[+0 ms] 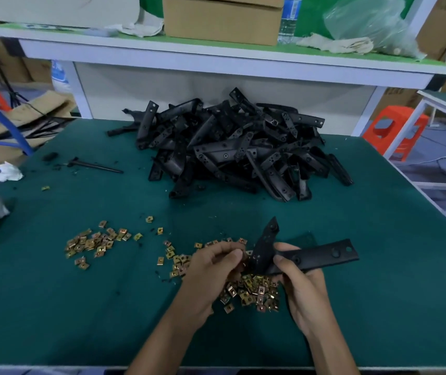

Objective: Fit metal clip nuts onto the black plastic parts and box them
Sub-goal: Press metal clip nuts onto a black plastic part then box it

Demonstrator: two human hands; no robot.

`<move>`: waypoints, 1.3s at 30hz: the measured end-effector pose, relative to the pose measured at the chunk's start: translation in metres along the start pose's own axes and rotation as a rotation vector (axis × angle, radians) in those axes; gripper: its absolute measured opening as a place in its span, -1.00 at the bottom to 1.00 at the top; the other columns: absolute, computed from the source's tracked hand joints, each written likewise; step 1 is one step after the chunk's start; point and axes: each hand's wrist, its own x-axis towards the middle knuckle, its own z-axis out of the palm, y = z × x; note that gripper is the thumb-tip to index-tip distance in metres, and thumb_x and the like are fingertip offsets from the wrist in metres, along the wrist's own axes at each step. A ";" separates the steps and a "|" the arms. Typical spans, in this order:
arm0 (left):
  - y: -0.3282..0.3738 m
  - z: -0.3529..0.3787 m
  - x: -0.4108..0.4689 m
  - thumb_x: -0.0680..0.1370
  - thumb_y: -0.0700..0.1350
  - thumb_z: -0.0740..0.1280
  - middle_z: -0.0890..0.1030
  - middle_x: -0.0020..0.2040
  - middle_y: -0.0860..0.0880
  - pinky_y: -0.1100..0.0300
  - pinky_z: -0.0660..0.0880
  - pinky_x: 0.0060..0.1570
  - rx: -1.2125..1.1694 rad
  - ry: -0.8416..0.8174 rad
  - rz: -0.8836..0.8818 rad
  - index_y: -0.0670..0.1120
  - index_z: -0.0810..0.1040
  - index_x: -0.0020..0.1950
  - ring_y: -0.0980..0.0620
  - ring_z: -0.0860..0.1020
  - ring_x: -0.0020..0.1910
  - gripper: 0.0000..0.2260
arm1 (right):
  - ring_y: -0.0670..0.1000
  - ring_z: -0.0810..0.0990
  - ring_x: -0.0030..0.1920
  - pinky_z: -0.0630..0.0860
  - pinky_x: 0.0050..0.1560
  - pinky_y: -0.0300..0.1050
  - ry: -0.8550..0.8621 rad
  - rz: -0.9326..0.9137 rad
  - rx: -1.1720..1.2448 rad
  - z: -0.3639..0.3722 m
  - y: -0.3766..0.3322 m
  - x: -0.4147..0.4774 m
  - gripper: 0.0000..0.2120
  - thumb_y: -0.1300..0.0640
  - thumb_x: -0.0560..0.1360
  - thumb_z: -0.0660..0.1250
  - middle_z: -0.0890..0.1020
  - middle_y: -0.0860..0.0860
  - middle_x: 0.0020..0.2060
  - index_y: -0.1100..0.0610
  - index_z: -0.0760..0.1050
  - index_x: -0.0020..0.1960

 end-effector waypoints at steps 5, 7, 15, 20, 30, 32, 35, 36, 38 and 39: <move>-0.003 0.007 -0.001 0.59 -0.14 0.40 0.72 -0.11 0.05 0.32 0.56 -0.15 0.075 -0.012 0.034 0.11 0.73 -0.04 0.19 0.63 -0.20 -0.83 | 0.26 0.64 0.03 0.49 0.01 0.16 -0.032 -0.011 -0.029 0.000 0.000 0.000 -0.80 0.31 0.51 0.40 0.69 0.32 0.01 0.18 0.66 0.11; -0.004 0.008 -0.001 0.59 -0.12 0.40 0.71 -0.14 -0.01 0.31 0.57 -0.17 0.092 0.007 0.037 0.12 0.73 -0.03 0.17 0.61 -0.26 -0.84 | 0.31 0.63 0.06 0.48 0.03 0.21 -0.032 -0.013 -0.029 -0.001 0.001 0.001 -0.79 0.31 0.50 0.40 0.68 0.33 0.01 0.20 0.65 0.13; 0.000 0.001 0.004 0.57 -0.17 0.42 0.65 -0.35 0.08 0.38 0.47 -0.32 0.101 -0.037 -0.056 0.08 0.75 -0.13 0.20 0.56 -0.37 -0.83 | 0.19 0.66 -0.10 0.51 -0.16 0.07 -0.089 -0.045 -0.081 -0.001 0.001 0.002 -0.80 0.35 0.54 0.37 0.69 0.29 -0.09 0.10 0.68 -0.03; -0.002 -0.003 0.006 0.56 -0.17 0.43 0.65 -0.34 0.08 0.40 0.47 -0.31 0.225 -0.065 -0.046 0.00 0.73 -0.08 0.23 0.55 -0.36 -0.89 | 0.05 0.57 -0.29 0.46 -0.39 -0.18 -0.111 -0.055 -0.061 0.001 -0.002 -0.001 -0.97 0.21 0.50 0.41 0.63 0.15 -0.27 0.12 0.61 -0.11; -0.004 -0.005 0.010 0.57 -0.16 0.43 0.69 -0.27 0.09 0.32 0.52 -0.23 0.200 -0.092 -0.094 0.01 0.74 -0.07 0.20 0.57 -0.31 -0.89 | 0.10 0.58 -0.19 0.48 -0.25 -0.05 -0.129 -0.067 -0.106 0.001 -0.002 -0.001 -0.93 0.14 0.51 0.42 0.63 0.17 -0.21 0.15 0.58 -0.06; -0.007 -0.002 0.008 0.57 -0.14 0.42 0.70 -0.25 0.14 0.35 0.51 -0.25 0.196 -0.063 -0.081 0.06 0.73 -0.06 0.25 0.58 -0.32 -0.88 | 0.07 0.59 -0.20 0.49 -0.26 -0.07 -0.113 -0.093 -0.128 0.001 0.002 -0.001 -0.99 0.20 0.54 0.40 0.64 0.13 -0.22 0.13 0.60 -0.05; -0.013 0.005 0.002 0.55 -0.02 0.43 0.71 -0.12 0.20 0.38 0.53 -0.20 0.241 -0.042 0.021 0.21 0.69 -0.04 0.30 0.64 -0.16 -0.90 | 0.05 0.60 -0.23 0.55 -0.26 -0.12 -0.068 -0.122 -0.149 0.004 0.005 -0.002 -0.95 0.14 0.49 0.45 0.66 0.11 -0.24 0.08 0.64 -0.05; -0.015 0.009 0.000 0.51 0.06 0.43 0.70 -0.06 0.24 0.39 0.53 -0.13 0.338 -0.022 0.090 0.24 0.68 0.00 0.30 0.63 -0.08 -0.90 | 0.05 0.61 -0.22 0.56 -0.24 -0.12 -0.056 -0.125 -0.145 0.004 0.004 -0.002 -0.90 0.10 0.47 0.47 0.67 0.12 -0.23 0.08 0.65 -0.03; -0.019 0.015 0.000 0.46 0.18 0.42 0.65 0.05 0.25 0.31 0.52 0.04 0.584 0.070 0.220 0.21 0.64 0.16 0.28 0.58 0.05 -0.72 | 0.07 0.64 -0.18 0.58 -0.22 -0.12 -0.031 -0.127 -0.122 0.005 0.004 -0.003 -0.84 0.08 0.44 0.49 0.69 0.15 -0.18 0.07 0.67 0.00; -0.020 0.018 0.000 0.47 0.19 0.41 0.60 0.10 0.25 0.24 0.50 0.11 0.663 0.125 0.262 0.17 0.61 0.23 0.26 0.54 0.10 -0.65 | 0.08 0.64 -0.18 0.59 -0.20 -0.12 -0.019 -0.129 -0.112 0.004 0.003 -0.003 -0.82 0.07 0.43 0.50 0.69 0.15 -0.17 0.07 0.67 0.01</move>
